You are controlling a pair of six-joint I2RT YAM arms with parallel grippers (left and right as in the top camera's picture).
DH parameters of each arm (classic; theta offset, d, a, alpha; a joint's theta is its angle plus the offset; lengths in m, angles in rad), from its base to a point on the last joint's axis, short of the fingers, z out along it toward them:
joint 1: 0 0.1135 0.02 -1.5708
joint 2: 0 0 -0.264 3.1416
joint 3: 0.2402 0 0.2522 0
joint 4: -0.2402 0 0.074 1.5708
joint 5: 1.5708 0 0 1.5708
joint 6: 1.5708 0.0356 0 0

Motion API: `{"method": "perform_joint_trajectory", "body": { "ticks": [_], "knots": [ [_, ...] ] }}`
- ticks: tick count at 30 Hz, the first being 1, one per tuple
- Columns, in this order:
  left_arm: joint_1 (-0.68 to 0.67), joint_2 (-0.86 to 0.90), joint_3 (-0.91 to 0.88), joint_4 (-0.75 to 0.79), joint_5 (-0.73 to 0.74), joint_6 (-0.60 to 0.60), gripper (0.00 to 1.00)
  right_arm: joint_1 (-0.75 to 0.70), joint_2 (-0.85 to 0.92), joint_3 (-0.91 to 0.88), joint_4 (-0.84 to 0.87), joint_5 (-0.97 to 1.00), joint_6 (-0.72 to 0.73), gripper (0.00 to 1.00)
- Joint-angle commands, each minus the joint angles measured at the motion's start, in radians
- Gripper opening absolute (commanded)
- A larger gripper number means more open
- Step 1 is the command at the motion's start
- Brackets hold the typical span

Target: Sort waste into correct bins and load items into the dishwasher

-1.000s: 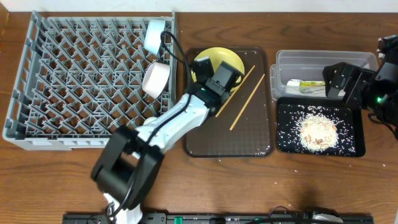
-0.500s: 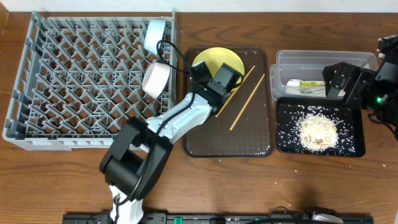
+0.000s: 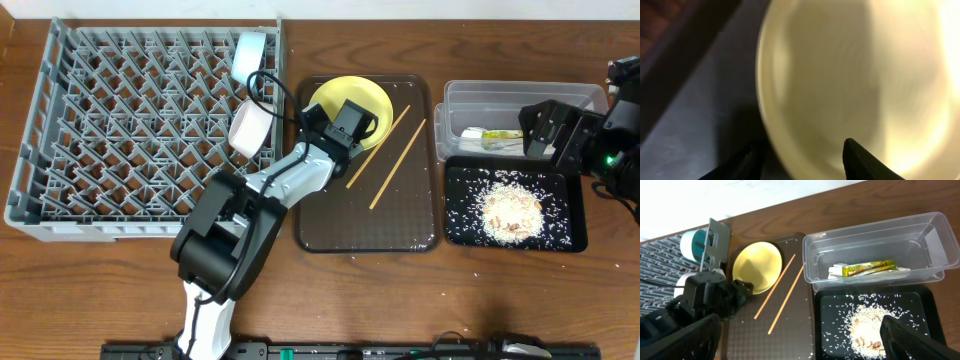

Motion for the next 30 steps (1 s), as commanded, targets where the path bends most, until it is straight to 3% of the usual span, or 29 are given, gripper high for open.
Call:
{"method": "perform_joint_trajectory", "body": {
  "ticks": [1, 5, 8, 15, 26, 30],
  "knots": [
    [0.005, 0.064, -0.003, 0.012, 0.075, -0.006, 0.52, -0.008, -0.001, 0.002, 0.000, 0.006, -0.011, 0.99],
    [0.005, 0.095, -0.003, 0.021, 0.084, -0.013, 0.49, -0.008, -0.001, 0.002, 0.000, 0.006, -0.011, 0.99],
    [0.006, 0.103, -0.003, 0.021, 0.084, -0.013, 0.32, -0.008, -0.001, 0.002, 0.000, 0.006, -0.011, 0.99],
    [0.006, 0.103, -0.003, 0.021, 0.084, -0.013, 0.08, -0.008, -0.001, 0.002, 0.000, 0.006, -0.011, 0.99],
    [0.029, 0.102, -0.003, 0.021, 0.084, -0.012, 0.07, -0.008, -0.001, 0.002, 0.000, 0.006, -0.011, 0.99],
    [0.053, 0.072, -0.003, 0.021, 0.118, 0.043, 0.08, -0.008, -0.001, 0.002, 0.000, 0.006, -0.011, 0.99]
  ]
}}
